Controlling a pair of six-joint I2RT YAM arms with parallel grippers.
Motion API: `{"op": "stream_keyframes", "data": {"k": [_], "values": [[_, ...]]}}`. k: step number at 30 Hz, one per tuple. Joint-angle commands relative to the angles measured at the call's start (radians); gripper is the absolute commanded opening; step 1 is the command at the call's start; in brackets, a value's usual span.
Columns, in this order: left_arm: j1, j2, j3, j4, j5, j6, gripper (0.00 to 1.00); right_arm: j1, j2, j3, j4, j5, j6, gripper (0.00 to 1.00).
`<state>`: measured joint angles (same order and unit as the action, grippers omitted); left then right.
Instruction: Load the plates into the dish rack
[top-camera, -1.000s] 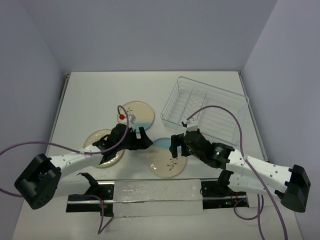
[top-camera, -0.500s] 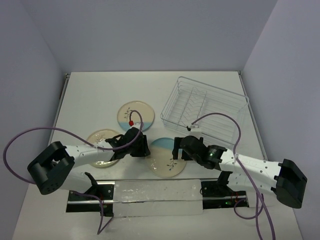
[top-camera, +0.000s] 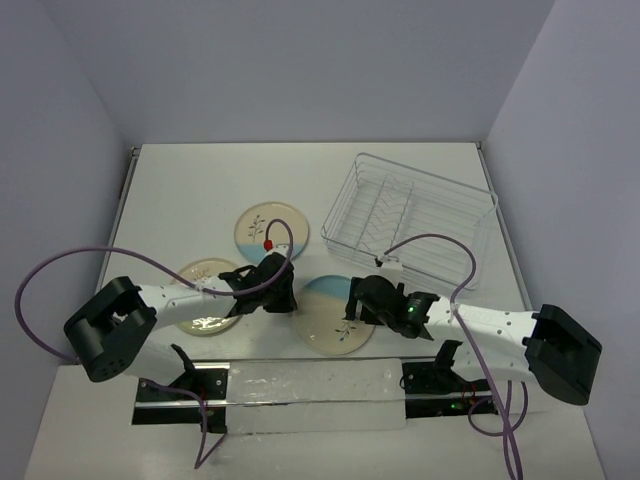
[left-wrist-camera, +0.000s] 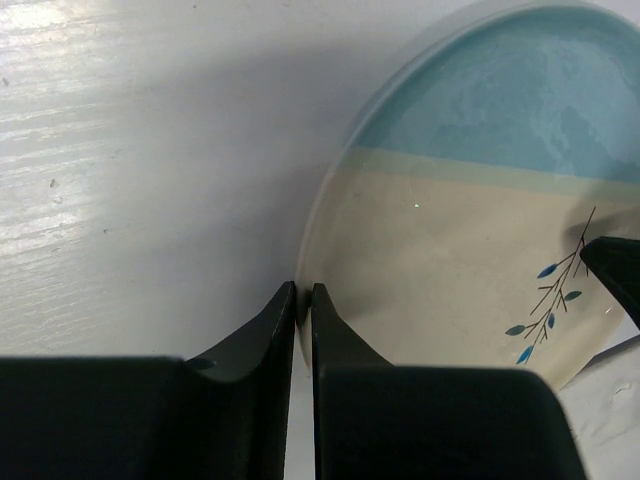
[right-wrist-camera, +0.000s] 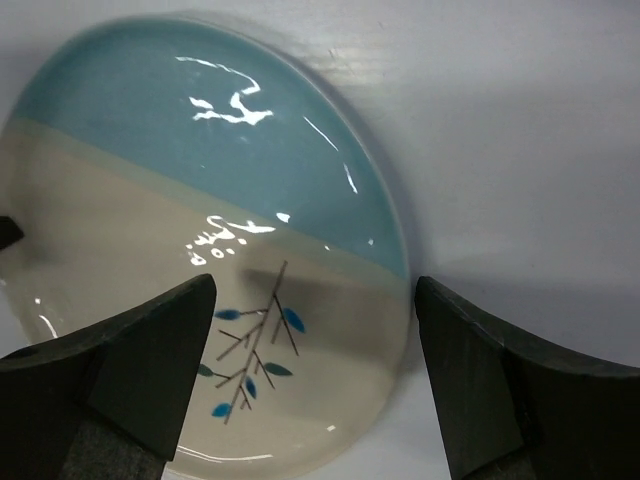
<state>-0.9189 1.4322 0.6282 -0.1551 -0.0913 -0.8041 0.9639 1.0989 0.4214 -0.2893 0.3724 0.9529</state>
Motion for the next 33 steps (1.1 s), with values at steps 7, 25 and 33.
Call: {"op": "stream_keyframes", "data": {"k": [7,25,33], "values": [[-0.015,0.061,-0.023,-0.037,0.02,0.013,0.0,-0.041,-0.062,-0.065,0.186,-0.172,-0.012,0.69],[-0.015,0.066,-0.11,0.146,0.102,-0.024,0.0,-0.047,-0.248,0.056,0.235,-0.289,-0.182,0.66],[-0.015,0.036,-0.133,0.198,0.098,-0.026,0.0,-0.047,-0.278,0.093,0.321,-0.286,-0.201,0.66]]}}
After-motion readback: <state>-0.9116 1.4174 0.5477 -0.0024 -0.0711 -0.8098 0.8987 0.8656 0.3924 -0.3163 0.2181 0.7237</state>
